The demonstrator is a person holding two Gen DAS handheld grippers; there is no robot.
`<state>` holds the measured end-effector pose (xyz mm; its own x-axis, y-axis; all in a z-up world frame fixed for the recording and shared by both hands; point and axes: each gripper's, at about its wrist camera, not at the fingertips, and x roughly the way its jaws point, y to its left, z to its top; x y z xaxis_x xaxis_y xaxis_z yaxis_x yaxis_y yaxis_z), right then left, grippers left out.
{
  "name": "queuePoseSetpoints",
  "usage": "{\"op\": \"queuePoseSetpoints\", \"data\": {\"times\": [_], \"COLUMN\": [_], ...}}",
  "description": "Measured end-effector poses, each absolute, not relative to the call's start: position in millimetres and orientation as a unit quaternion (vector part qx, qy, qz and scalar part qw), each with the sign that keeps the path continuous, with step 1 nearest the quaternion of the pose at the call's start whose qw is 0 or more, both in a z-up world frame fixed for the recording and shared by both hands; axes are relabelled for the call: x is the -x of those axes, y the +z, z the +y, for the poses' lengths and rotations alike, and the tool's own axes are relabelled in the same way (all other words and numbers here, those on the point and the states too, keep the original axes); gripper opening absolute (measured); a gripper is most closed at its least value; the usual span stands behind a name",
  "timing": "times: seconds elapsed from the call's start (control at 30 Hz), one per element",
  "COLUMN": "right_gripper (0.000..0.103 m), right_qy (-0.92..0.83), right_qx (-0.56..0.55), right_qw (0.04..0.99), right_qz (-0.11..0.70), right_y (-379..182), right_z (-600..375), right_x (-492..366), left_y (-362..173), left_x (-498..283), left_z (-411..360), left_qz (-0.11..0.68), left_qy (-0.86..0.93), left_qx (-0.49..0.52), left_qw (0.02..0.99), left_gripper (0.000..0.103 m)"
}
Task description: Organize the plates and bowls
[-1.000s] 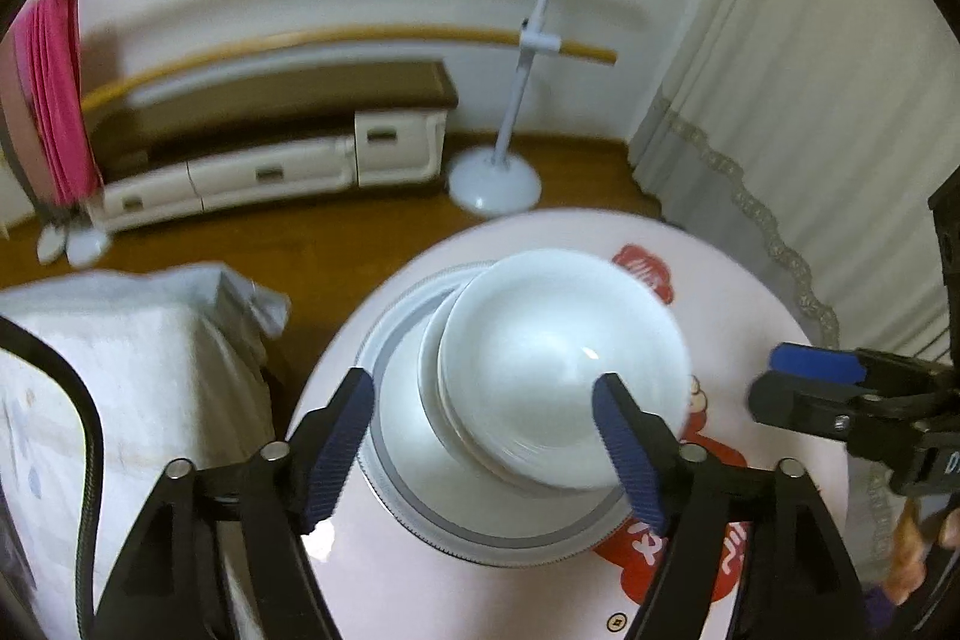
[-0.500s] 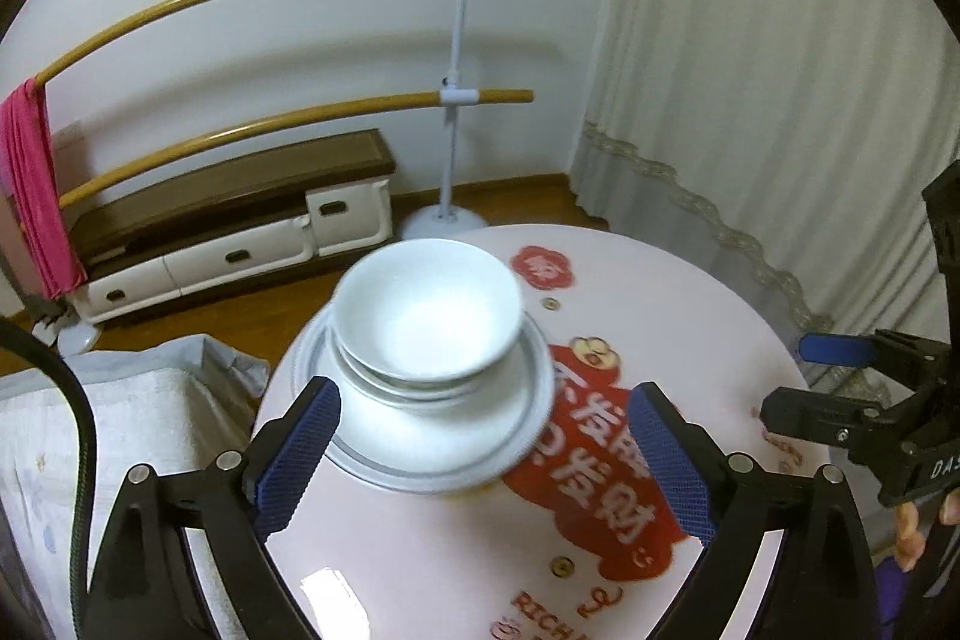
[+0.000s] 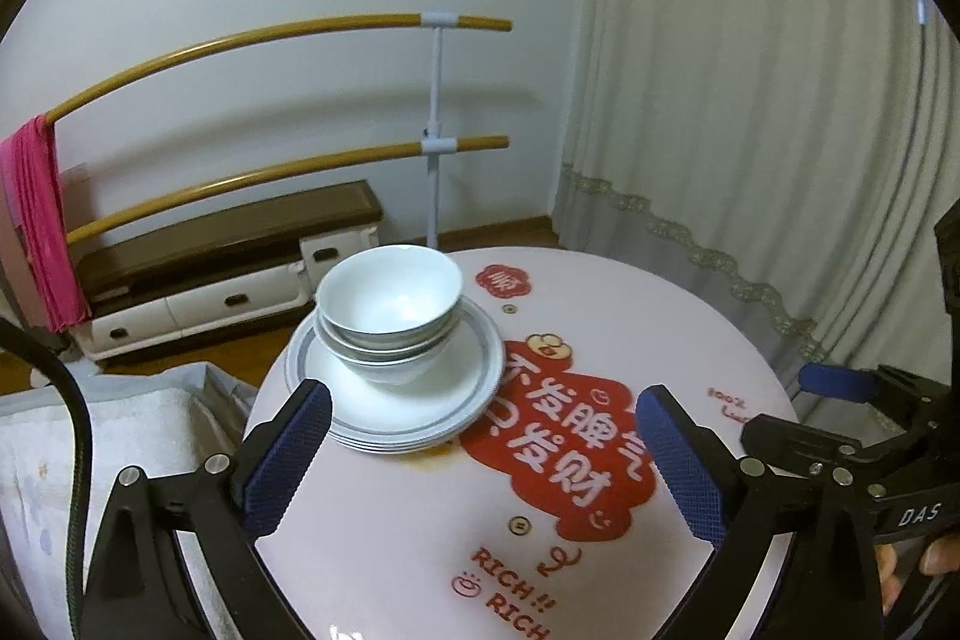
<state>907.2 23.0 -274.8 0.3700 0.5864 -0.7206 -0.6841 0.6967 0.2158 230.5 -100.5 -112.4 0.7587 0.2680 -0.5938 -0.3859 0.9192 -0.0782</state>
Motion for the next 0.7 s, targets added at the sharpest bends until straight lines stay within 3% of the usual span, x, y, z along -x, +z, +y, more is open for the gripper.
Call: {"op": "queuePoseSetpoints", "data": {"times": [0.7], "right_gripper": [0.103], "right_qy": [0.356], "right_qx": [0.01], "right_qw": [0.871], "right_qz": [0.34], "right_y": [-257], "right_z": [-39], "right_x": [-834], "left_y": [-108], "left_x": [-166], "left_z": [-167], "left_qz": [0.239], "left_qy": [0.168], "left_qx": [0.046], "left_qw": [0.955], "left_gripper": [0.102]}}
